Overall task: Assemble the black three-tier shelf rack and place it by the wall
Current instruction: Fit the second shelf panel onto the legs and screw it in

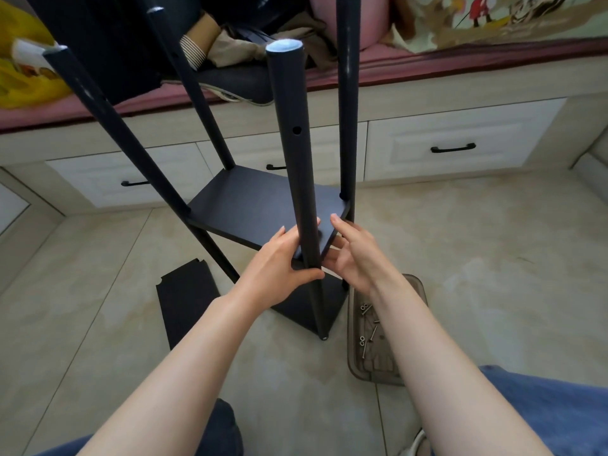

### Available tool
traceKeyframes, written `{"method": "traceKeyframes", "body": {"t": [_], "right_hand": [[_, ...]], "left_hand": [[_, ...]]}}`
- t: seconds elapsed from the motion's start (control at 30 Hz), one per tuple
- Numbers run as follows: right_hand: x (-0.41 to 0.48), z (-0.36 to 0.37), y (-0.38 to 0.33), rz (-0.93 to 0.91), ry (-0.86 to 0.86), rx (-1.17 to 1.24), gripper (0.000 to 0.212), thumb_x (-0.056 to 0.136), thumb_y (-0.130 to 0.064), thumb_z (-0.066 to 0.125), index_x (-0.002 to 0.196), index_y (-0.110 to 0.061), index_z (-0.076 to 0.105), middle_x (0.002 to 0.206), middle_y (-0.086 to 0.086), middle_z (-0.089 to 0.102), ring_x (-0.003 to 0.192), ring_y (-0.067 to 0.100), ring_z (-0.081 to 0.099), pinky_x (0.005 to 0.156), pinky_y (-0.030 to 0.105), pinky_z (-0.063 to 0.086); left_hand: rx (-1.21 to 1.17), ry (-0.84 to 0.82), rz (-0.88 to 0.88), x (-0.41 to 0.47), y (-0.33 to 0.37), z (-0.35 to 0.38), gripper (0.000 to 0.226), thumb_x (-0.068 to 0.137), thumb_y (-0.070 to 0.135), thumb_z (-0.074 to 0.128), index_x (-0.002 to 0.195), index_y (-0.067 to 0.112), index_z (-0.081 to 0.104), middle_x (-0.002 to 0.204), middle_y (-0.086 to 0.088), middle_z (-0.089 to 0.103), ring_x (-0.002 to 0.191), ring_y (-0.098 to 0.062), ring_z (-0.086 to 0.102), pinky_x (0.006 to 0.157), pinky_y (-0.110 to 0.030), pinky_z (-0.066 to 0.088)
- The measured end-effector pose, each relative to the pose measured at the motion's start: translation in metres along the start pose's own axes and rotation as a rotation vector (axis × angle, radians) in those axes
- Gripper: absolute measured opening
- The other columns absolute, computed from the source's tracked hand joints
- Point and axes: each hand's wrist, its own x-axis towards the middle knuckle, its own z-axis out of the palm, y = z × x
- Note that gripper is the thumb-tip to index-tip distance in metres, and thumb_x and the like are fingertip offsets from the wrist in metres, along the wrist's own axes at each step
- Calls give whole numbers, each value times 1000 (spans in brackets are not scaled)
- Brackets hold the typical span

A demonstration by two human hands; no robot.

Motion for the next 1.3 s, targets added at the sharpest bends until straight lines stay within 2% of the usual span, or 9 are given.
{"method": "traceKeyframes", "body": {"t": [0.27,0.33,0.47,0.57,0.73,0.87,1.0,1.17,1.3], "right_hand": [[12,-3,2,-13,-73,76,47,94,-8,63,139,-14,51,134,20,59,116,37,64,84,48,57],[12,-5,3,-18,-99,77,46,95,-9,62,140,-14,51,135,20,58,118,37,63,86,49,56],[12,-6,4,-28,-129,71,47,97,-9,59,142,-9,47,120,19,63,112,35,64,85,48,56],[10,-6,4,-42,-143,68,47,97,-10,60,142,-8,46,112,14,64,107,32,66,83,46,56],[9,-18,5,-34,-137,-17,39,94,-23,68,130,-13,57,122,14,68,113,33,67,86,43,57],[2,-62,18,29,-31,46,61,83,-34,78,134,-12,54,126,15,67,117,32,65,89,40,58],[-10,-120,50,129,209,80,48,81,-22,73,125,-7,59,120,16,70,106,31,70,83,41,58],[-19,-160,98,338,490,-313,19,93,-2,64,111,-2,66,101,19,74,92,31,72,73,38,58],[-16,-176,126,419,469,-774,17,94,-4,61,109,0,69,91,17,71,83,30,68,70,37,59]], "left_hand": [[41,-30,-35,2,-5,2,82,88,28,78,157,29,34,162,3,35,150,-35,30,119,-56,32],[35,-15,-25,2,-5,2,80,88,28,78,156,28,36,161,4,37,151,-33,29,123,-54,23],[48,15,49,1,-5,1,67,88,25,78,147,26,47,157,5,42,149,-19,32,123,-36,-7],[55,-15,77,1,-7,1,61,89,25,77,143,29,50,159,9,40,150,-13,31,127,-47,-5],[1,-6,87,1,-12,5,58,89,25,76,143,25,54,157,13,42,140,13,22,127,-48,-6],[-42,12,71,-1,-15,9,55,89,23,76,140,25,57,151,20,41,141,12,21,126,-45,-10],[-39,43,84,-4,-15,11,55,87,24,77,139,24,57,152,18,43,143,9,22,127,-41,-9],[-30,75,88,-7,-14,13,57,88,25,76,141,23,56,154,14,45,144,8,23,127,-42,-4],[-17,79,82,-8,-13,13,57,88,23,76,141,22,55,154,14,45,147,3,24,127,-46,5]]}}
